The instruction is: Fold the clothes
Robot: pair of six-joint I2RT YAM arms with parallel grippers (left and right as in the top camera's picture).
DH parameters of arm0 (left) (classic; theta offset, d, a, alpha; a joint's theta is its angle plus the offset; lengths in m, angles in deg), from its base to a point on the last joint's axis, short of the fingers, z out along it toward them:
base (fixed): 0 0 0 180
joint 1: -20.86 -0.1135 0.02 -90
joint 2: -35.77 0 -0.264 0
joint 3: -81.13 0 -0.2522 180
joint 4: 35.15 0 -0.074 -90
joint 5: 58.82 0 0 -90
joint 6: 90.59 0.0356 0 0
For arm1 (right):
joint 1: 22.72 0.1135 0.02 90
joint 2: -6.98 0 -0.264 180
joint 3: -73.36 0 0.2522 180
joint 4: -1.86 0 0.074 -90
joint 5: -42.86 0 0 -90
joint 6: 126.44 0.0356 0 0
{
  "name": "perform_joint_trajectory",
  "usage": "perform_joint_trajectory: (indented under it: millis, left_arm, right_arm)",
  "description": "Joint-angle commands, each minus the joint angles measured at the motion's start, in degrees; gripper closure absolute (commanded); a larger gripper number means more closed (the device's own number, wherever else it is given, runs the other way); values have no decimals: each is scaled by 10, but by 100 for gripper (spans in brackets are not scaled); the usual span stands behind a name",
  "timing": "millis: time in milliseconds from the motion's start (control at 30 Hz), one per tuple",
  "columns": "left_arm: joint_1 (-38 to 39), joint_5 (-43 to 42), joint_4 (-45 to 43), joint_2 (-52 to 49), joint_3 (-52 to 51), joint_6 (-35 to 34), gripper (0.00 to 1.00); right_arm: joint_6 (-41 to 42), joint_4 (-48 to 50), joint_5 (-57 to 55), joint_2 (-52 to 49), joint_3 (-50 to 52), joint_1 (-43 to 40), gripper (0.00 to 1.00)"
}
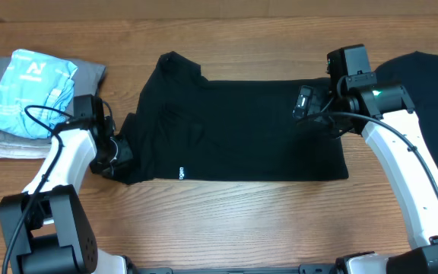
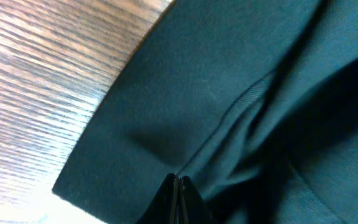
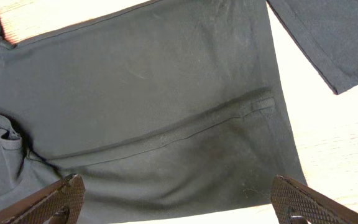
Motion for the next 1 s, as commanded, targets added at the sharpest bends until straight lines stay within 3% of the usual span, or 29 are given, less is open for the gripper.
perform_joint_trajectory:
  millis: [0,167,600,967]
  left_arm:
    - [4,4,-26,3,-22,-6,96]
    - [16,18,-65,0,-49,-6,96]
    - [40,229,-149,-64,-64,-21,96]
    - [48,251,-127,-61,-29,-21,96]
  right_arm:
    - [3,1,-6,-2,1,-1,0]
    - [3,1,-6,-2,1,-1,0]
    - [3,1,-6,-2,1,-1,0]
    - [3,1,-6,-2,1,-1,0]
